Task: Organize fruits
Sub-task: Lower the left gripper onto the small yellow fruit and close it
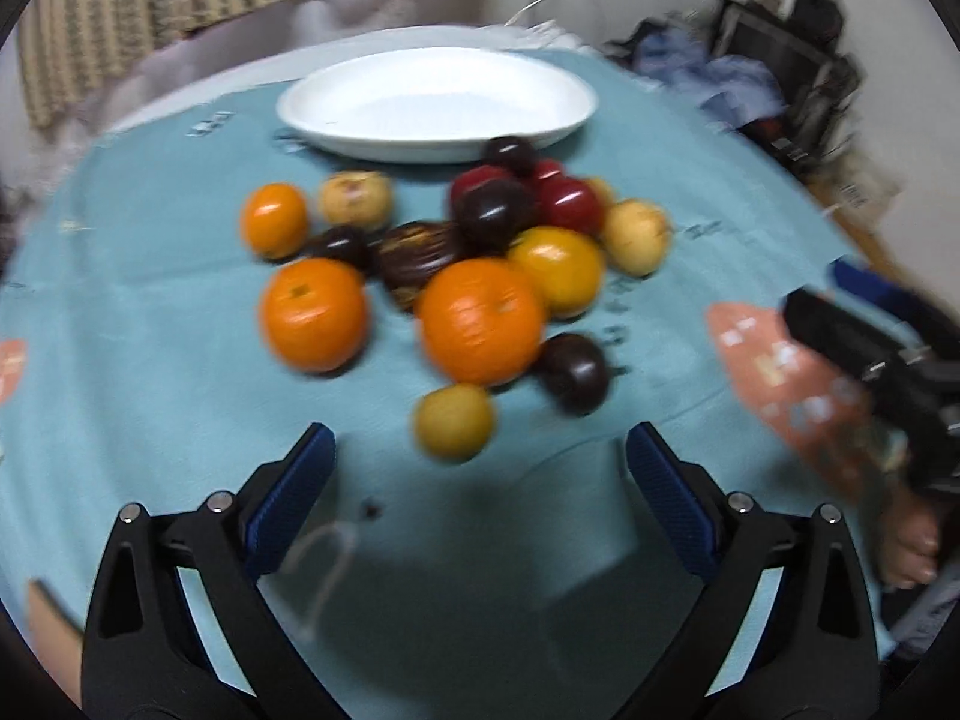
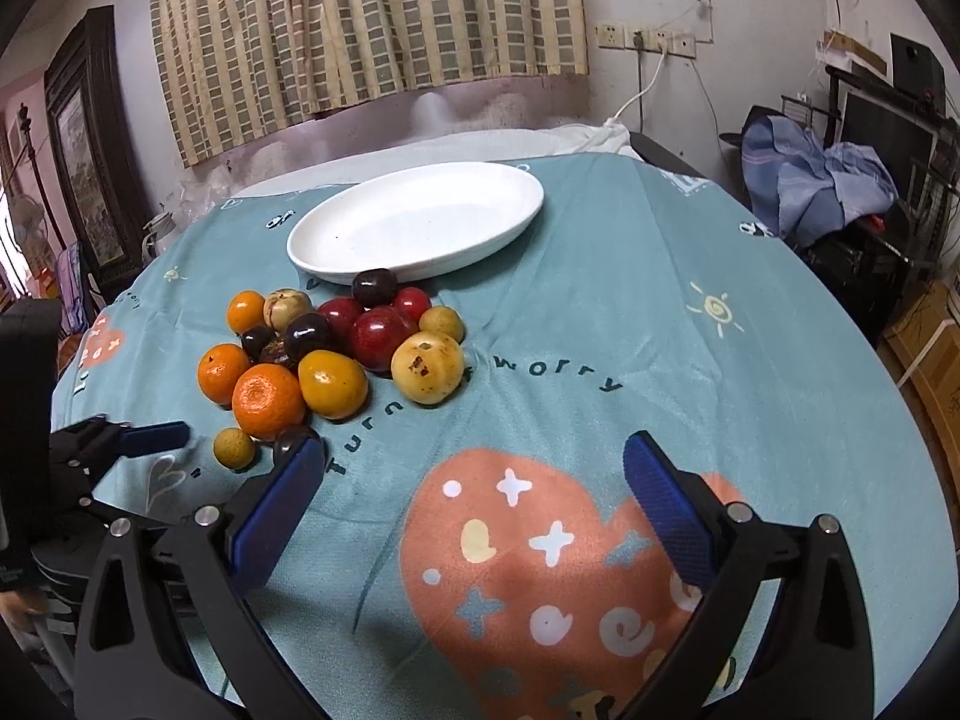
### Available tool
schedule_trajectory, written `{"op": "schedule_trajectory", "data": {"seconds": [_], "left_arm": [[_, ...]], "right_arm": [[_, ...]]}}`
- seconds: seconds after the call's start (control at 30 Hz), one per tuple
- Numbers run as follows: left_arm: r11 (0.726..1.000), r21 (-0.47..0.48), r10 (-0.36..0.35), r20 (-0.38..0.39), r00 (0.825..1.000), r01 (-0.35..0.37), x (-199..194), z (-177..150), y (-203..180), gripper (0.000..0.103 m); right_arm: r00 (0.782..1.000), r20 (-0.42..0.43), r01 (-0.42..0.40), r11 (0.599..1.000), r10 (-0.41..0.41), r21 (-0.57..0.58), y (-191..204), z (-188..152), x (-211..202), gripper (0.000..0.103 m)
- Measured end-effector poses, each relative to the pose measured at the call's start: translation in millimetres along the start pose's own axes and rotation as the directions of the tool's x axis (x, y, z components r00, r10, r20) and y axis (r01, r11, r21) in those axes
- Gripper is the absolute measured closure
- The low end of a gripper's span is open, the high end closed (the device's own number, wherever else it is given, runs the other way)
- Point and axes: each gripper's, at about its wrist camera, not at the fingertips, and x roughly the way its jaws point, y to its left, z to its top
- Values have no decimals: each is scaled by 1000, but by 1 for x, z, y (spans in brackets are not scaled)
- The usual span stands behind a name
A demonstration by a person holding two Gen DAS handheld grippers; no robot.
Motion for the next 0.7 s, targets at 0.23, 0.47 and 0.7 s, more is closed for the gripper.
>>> {"op": "schedule_trajectory", "data": {"seconds": [0.23, 0.47, 0.7], "left_arm": [[988, 77, 138, -37, 990, -135, 16, 8, -5, 5], [990, 115, 85, -28, 996, -81, 13, 11, -11, 30], [990, 138, 17, -30, 999, -13, 10, 11, -9, 37]], "right_arm": [[998, -34, -42, 998, 44, 52, -8, 1, 3, 2], [996, -49, -78, 995, 81, 69, -10, 1, 2, 2], [994, -46, -92, 991, 97, 94, -14, 2, 1, 2]]}}
